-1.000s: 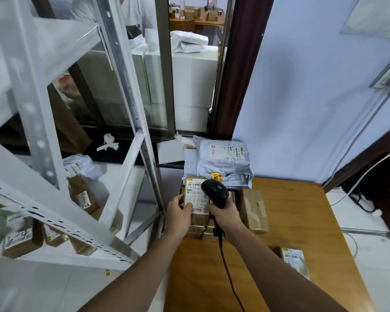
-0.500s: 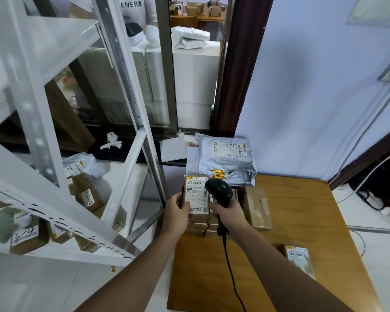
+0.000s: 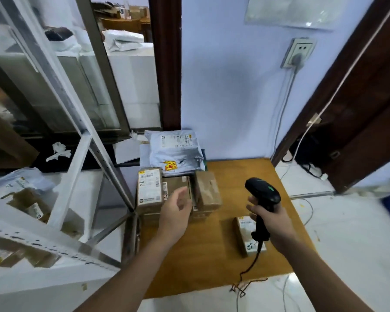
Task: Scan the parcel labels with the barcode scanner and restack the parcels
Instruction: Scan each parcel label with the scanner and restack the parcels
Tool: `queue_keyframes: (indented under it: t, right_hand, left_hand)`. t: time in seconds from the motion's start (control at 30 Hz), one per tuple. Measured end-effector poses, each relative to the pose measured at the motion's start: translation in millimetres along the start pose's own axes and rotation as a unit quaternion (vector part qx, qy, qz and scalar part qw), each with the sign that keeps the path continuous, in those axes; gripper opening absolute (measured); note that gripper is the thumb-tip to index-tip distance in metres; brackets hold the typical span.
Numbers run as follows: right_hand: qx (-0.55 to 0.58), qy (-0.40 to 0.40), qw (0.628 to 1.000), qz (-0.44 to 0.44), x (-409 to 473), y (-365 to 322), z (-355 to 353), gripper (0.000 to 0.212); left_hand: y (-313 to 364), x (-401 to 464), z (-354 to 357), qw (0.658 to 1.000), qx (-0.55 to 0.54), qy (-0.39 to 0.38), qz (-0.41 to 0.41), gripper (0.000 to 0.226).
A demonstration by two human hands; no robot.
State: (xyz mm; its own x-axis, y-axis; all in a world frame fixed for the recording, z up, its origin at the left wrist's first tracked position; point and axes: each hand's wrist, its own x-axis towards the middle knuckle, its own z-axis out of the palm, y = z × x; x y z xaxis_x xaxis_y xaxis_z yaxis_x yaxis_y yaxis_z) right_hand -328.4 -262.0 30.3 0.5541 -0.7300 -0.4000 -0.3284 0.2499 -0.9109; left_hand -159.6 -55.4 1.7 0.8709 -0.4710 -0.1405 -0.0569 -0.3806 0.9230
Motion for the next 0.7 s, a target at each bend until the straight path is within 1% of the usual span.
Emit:
queue_keyframes:
  t: [0.13, 0.2, 0.37, 0.43, 0.5, 0.6, 0.7]
  right_hand:
    - [-0.034, 0.016, 0.999, 0.010, 12, 22, -60, 0.021]
    - [-0.042, 0.011, 0.999, 0.013, 21, 35, -87, 0.019]
    - [-0.063, -0.040, 0.997, 0.024, 48, 59, -156, 0.020]
    - [-0.078, -0.064, 0.994, 0.035, 59, 66, -181, 0.022]
    - [-0.091, -0.084, 0.991, 0.046, 69, 71, -201, 0.019]
    - [-0.092, -0.115, 0.987, 0.066, 83, 73, -217, 0.016]
    - [-0.092, -0.143, 0.982, 0.080, 100, 75, -217, 0.016]
  left_hand:
    - [8, -20, 55, 0.998, 0.003, -0.054, -0.014, 0.044]
    - [10, -27, 82, 0.998, 0.006, -0.058, -0.023, 0.046]
    - [8, -48, 160, 0.997, -0.001, -0.002, -0.073, 0.041]
    - [6, -59, 190, 0.994, -0.016, 0.027, -0.106, 0.040]
    - [7, -73, 215, 0.989, -0.024, 0.043, -0.142, 0.039]
    - [3, -87, 243, 0.980, -0.031, 0.053, -0.190, 0.038]
    - [2, -91, 262, 0.972, -0.040, 0.060, -0.223, 0.037]
